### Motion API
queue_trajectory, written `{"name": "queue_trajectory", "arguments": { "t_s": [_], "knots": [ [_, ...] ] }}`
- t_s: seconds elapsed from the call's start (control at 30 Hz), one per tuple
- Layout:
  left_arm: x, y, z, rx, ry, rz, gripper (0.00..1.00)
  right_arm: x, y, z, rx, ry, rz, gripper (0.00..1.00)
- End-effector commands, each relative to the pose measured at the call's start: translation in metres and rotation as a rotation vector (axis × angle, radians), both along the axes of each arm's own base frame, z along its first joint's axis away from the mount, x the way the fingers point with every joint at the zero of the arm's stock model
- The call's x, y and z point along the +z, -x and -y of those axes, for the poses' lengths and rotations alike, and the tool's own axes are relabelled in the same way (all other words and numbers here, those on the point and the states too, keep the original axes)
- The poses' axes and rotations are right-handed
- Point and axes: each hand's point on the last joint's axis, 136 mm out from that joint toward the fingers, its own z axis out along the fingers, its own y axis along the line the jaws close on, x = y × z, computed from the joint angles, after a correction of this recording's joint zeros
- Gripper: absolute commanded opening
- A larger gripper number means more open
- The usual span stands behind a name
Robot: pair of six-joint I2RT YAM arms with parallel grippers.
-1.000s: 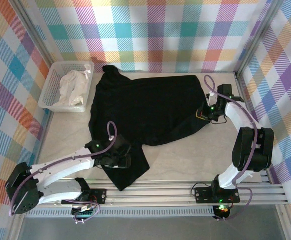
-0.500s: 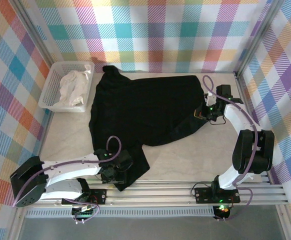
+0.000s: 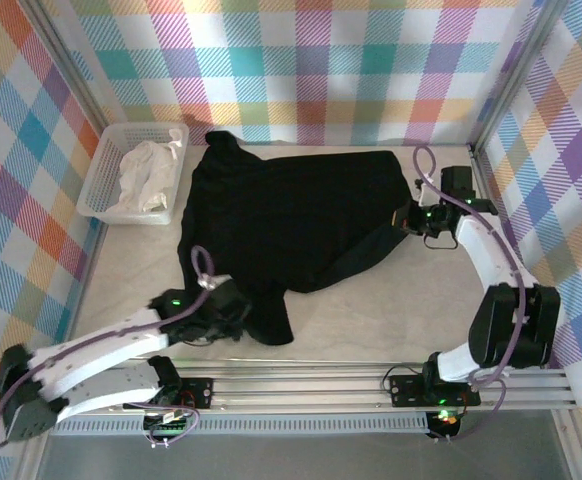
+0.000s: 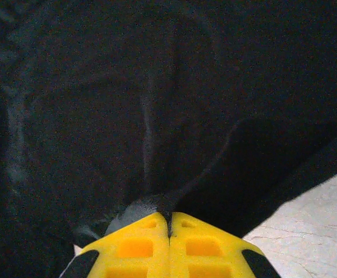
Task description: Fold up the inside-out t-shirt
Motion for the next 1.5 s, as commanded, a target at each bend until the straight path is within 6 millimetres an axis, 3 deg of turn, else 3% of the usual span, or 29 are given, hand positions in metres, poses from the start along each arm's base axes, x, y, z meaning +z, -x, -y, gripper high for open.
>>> {"name": "queue_trajectory", "arguments": {
  "t_s": [0.0,0.1,0.17,0.3,0.4,0.53,0.67,0.8,0.87,0.97,1.03,1.2,1.27,1.3,1.37,1.47],
  "knots": [
    [0.091,-0.046,-0.042,0.134,-0.011,0.365,0.0,0.071,-0.013,0.001,-0.027,-0.039,0.197,0.0],
    [0.202,-0.068,-0.06,0.2,0.027,0.674,0.0,0.125,-0.01,0.005,-0.053,-0.032,0.322,0.0],
    [0.267,-0.07,-0.07,0.202,0.023,0.824,0.0,0.162,0.0,0.01,-0.078,-0.005,0.41,0.0],
    [0.378,-0.055,-0.101,0.216,-0.037,1.038,0.0,0.24,0.043,0.025,-0.144,0.087,0.599,0.0],
    [0.445,-0.031,-0.124,0.225,0.026,1.18,0.0,0.292,0.086,0.032,-0.184,0.13,0.742,0.0],
    [0.501,-0.013,-0.126,0.162,0.093,1.298,0.0,0.349,0.139,0.037,-0.224,0.158,0.905,0.0],
    [0.539,-0.017,-0.114,0.116,0.053,1.379,0.0,0.391,0.175,0.038,-0.239,0.17,1.026,0.0],
    [0.574,-0.03,-0.121,0.212,-0.08,1.441,0.0,0.413,0.178,0.039,-0.243,0.185,1.081,0.0],
    [0.591,-0.039,-0.116,0.234,-0.144,1.468,0.0,0.414,0.16,0.041,-0.245,0.206,1.075,0.0],
    [0.602,-0.072,-0.094,0.236,-0.273,1.47,0.0,0.404,0.12,0.049,-0.256,0.254,1.032,0.0],
    [0.578,-0.124,-0.095,0.254,-0.31,1.386,0.0,0.388,0.084,0.052,-0.251,0.28,0.984,0.0],
    [0.449,-0.299,-0.136,0.34,-0.19,1.032,0.0,0.33,-0.023,0.054,-0.2,0.323,0.869,0.0],
    [0.418,-0.339,-0.137,0.328,-0.165,0.975,0.0,0.307,-0.062,0.054,-0.167,0.336,0.806,0.0],
    [0.41,-0.351,-0.137,0.323,-0.14,0.963,0.0,0.301,-0.075,0.053,-0.153,0.328,0.783,0.0],
    [0.415,-0.357,-0.137,0.319,-0.103,0.995,0.0,0.306,-0.087,0.049,-0.141,0.302,0.789,0.0],
    [0.439,-0.345,-0.143,0.333,-0.089,1.061,0.0,0.334,-0.086,0.046,-0.147,0.279,0.854,0.0]
  ]
}}
